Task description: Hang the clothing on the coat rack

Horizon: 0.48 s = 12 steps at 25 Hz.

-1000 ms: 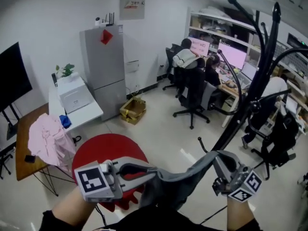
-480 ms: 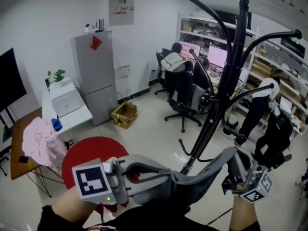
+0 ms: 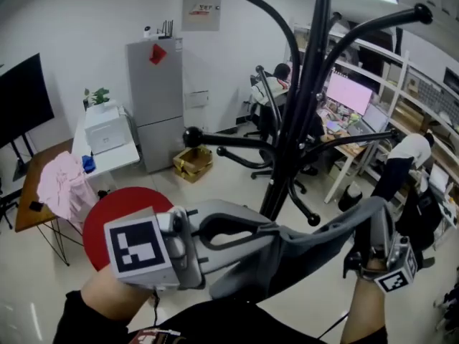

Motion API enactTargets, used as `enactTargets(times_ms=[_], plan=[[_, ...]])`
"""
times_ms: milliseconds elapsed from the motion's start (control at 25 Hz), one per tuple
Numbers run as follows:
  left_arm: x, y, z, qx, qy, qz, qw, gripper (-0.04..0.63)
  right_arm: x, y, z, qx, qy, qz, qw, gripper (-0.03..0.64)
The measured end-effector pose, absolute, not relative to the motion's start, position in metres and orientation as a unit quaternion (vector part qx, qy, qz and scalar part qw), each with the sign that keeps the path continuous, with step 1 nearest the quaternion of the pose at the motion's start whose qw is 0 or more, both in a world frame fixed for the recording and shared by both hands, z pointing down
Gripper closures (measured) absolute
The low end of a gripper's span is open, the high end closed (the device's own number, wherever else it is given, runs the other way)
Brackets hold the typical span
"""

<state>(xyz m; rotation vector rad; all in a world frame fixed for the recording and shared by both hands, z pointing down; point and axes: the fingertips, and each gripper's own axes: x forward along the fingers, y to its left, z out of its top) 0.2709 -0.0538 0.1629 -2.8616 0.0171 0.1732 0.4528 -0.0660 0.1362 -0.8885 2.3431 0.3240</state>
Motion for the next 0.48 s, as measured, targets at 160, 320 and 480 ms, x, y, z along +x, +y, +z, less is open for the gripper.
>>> enactTargets(times_ms=[160, 320, 480], plan=[[0.285, -0.067, 0.143, -0.985, 0.044, 0.075, 0.152, 0.583, 0.475, -0.09, 0.133, -0.335, 0.874, 0.113, 0.333, 0.617], [0.286, -0.091, 0.127, -0.98, 0.082, 0.079, 0.163, 0.583, 0.476, -0.124, 0.138, -0.363, 0.866, 0.109, 0.327, 0.617], [0.293, -0.126, 0.141, -0.978, 0.121, 0.052, 0.159, 0.582, 0.471, -0.167, 0.165, -0.417, 0.86, 0.103, 0.276, 0.617]])
